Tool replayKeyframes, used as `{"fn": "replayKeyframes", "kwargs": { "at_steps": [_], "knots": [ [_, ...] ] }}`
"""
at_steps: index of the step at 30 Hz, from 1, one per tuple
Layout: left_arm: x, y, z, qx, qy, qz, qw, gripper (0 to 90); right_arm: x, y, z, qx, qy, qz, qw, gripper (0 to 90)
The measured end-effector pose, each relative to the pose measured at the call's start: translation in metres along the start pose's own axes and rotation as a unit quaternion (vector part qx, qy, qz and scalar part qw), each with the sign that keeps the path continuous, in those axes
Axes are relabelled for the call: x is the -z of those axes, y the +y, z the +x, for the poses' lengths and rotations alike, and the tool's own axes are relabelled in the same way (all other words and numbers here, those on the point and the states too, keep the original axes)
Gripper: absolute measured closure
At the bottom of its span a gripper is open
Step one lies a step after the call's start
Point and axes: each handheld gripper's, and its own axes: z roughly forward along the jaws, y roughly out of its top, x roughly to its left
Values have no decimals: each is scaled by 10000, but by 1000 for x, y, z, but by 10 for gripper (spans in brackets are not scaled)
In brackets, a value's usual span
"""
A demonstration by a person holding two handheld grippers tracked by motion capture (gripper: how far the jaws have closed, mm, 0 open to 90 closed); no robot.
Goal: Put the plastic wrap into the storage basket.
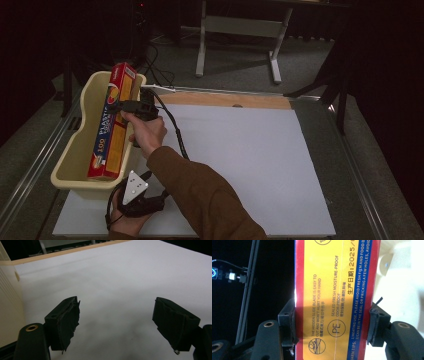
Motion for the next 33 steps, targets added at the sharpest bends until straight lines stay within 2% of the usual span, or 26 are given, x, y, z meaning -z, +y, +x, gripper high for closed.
{"fn": "replayKeyframes", "kwargs": {
  "at_steps": [4, 13, 22, 24, 26, 33],
  "knots": [
    [1, 0, 1, 16, 14, -14, 10000, 212, -2, -4, 0, 34, -60, 45, 10000, 393],
    [1, 0, 1, 41, 10, -28, 10000, 212, -5, 0, -11, -233, -221, 235, 9992, 389],
    [0, 0, 0, 27, 10, -14, 10000, 211, -5, 3, -14, -285, -404, 422, 9979, 385],
    [0, 0, 0, 22, 2, -14, 10000, 211, -6, 3, -11, -261, -654, 506, 9962, 383],
    [0, 0, 0, 13, 0, -9, 10000, 212, -7, 3, -11, -253, -765, 545, 9953, 382],
    [1, 0, 0, 25, 3, -17, 10000, 214, -8, 6, -10, -254, -912, 731, 9928, 376]
  ]
}}
